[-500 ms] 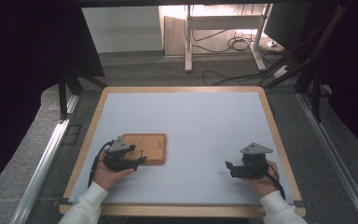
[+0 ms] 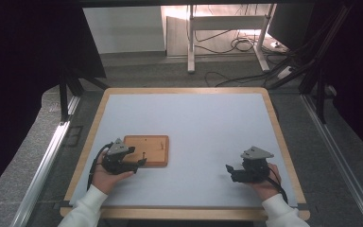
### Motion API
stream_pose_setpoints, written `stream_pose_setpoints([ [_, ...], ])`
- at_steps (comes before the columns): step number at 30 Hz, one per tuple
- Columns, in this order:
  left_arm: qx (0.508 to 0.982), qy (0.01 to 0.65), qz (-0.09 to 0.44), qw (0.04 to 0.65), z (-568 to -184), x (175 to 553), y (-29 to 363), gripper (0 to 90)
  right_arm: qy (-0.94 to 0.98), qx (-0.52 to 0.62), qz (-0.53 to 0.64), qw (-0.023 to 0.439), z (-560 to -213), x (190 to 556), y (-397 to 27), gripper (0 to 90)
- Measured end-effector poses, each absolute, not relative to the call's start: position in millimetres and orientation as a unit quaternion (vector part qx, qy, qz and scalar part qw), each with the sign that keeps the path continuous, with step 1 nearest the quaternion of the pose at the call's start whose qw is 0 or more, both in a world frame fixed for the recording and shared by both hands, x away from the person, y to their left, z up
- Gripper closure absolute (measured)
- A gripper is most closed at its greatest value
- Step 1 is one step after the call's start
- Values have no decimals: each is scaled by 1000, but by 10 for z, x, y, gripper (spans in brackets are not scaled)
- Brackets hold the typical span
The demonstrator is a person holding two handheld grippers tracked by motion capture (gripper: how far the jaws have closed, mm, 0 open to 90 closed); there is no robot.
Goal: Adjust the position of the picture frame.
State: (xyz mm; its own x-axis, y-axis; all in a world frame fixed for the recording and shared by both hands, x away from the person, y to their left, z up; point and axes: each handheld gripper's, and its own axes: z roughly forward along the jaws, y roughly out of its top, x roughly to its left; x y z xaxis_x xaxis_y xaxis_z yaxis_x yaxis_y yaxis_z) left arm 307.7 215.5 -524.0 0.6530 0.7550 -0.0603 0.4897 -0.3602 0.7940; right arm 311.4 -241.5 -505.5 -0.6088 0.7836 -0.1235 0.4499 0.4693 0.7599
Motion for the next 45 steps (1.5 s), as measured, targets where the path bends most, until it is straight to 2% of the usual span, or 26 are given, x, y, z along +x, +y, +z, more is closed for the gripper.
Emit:
stream_pose_setpoints([
  [16,816,376,158,411,-5228,3129,2089,306,826,374,350,236,-5074,3138,-2428,122],
  [37,833,338,140,415,-5131,3441,1739,345,827,379,345,231,-5092,3147,-2416,128],
  [40,834,333,139,418,-5128,3500,1674,370,828,379,343,230,-5099,3147,-2411,128],
  [45,843,329,128,407,-5188,3617,1558,489,830,377,341,230,-5108,3150,-2409,128],
])
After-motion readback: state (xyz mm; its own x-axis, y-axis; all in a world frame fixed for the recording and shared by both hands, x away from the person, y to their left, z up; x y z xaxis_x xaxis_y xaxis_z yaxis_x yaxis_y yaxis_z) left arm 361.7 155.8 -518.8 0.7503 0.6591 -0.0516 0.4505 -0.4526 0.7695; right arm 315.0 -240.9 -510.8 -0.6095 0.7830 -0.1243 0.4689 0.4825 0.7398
